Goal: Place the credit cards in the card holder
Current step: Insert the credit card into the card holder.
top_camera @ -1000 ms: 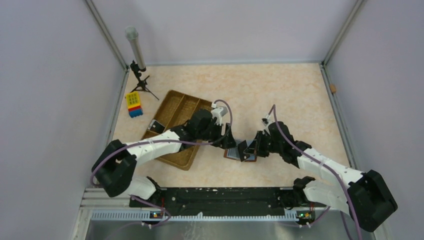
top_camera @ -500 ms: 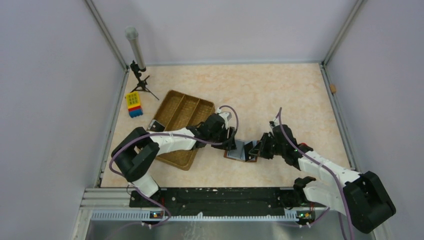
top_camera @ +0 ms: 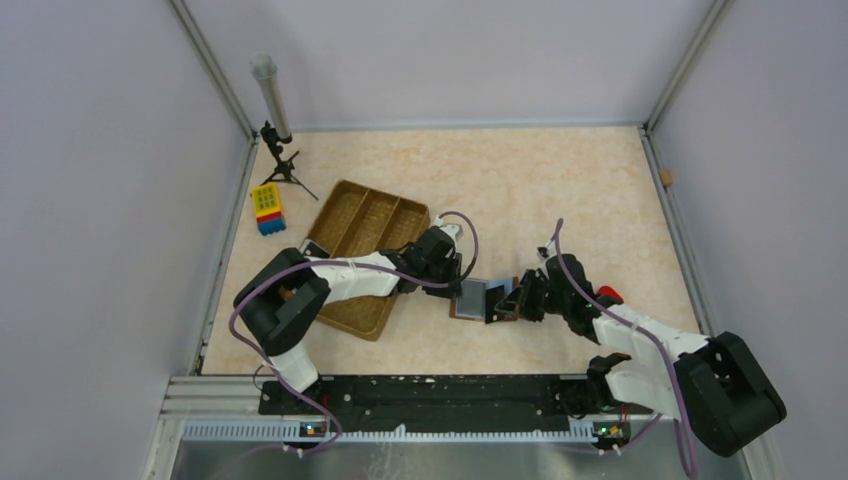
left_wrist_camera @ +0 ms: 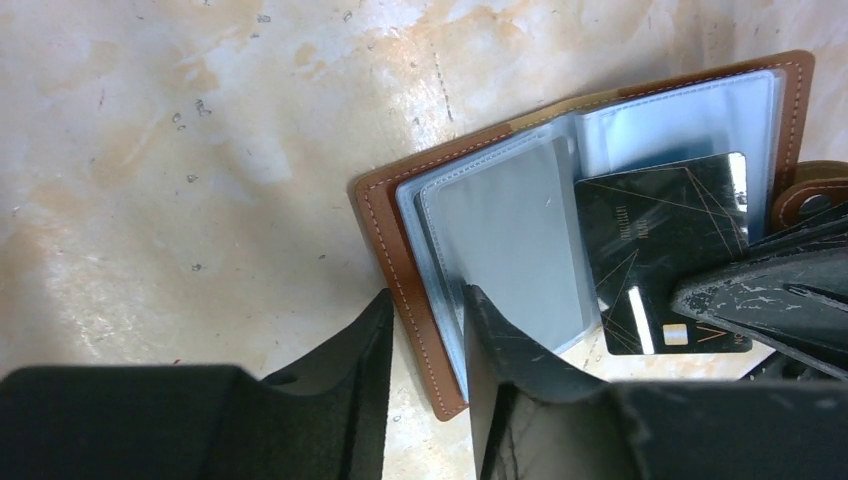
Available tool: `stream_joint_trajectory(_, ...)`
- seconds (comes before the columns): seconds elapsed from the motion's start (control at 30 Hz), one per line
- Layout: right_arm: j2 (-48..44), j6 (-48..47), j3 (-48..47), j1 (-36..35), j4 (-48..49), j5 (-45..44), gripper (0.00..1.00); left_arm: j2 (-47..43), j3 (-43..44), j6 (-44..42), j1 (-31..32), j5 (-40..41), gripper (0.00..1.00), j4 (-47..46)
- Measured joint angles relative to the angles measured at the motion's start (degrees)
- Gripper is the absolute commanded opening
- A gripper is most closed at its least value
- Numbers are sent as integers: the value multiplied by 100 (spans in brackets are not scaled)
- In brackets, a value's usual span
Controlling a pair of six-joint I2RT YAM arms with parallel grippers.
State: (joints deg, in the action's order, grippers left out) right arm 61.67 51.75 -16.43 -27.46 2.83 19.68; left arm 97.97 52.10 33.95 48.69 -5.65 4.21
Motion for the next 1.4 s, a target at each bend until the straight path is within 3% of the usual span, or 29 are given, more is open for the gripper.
stream_joint_trajectory(0.7, -431, -50, 103, 66, -127, -7, 0, 96, 74, -9, 2, 57, 26, 7)
stream_joint_trajectory(1.4, 280, -55, 118, 96, 433, 245, 0, 129, 118, -9, 0, 57, 24, 26)
